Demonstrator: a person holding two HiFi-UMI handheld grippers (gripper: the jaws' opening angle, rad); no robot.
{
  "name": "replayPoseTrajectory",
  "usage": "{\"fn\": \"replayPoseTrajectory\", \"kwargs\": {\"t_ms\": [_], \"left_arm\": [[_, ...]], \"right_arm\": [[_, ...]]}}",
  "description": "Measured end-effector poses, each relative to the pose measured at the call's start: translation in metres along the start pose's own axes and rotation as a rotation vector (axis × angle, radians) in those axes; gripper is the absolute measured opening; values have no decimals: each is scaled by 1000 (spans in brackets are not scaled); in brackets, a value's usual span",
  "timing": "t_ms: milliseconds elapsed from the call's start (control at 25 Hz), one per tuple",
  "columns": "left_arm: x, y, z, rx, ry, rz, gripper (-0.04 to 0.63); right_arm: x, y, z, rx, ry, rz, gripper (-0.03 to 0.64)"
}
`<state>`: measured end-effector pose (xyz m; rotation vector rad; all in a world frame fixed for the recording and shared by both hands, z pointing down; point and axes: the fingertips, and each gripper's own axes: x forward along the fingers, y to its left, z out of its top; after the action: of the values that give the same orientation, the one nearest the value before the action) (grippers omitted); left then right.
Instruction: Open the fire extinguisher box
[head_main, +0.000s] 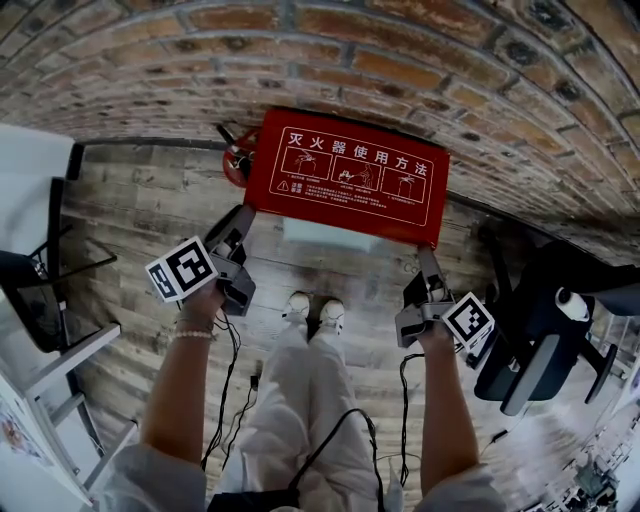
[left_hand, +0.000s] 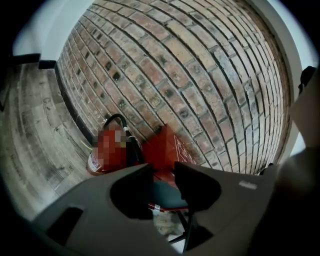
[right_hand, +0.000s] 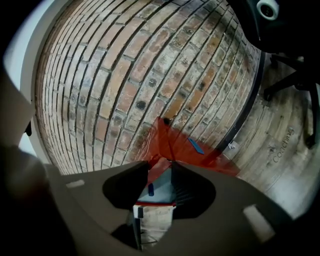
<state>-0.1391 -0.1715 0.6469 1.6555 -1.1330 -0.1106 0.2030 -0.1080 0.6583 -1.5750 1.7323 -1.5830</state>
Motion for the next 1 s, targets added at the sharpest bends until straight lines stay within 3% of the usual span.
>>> {"fn": "replayPoseTrajectory", "kwargs": {"t_ms": [40,120,240,560,1000], "left_arm": [[-1,-1,1,3,-7,0,134],[-3,-4,6,23,-19,8,4],[-6,-6,7,44,-11,28,5],[-12,-22,20,-2,-62,-5,0],[-15,-49,41,14,-99,-35,-3]], "right_arm": [[-2,0,0,4,-4,-10,149],[-3,0,1,1,-6,-34,126],[-5,4,1,-2,8,-39,126],[-12,22,10,3,-20,-18,104],[-17,47,28,-28,-40,17,75]]}}
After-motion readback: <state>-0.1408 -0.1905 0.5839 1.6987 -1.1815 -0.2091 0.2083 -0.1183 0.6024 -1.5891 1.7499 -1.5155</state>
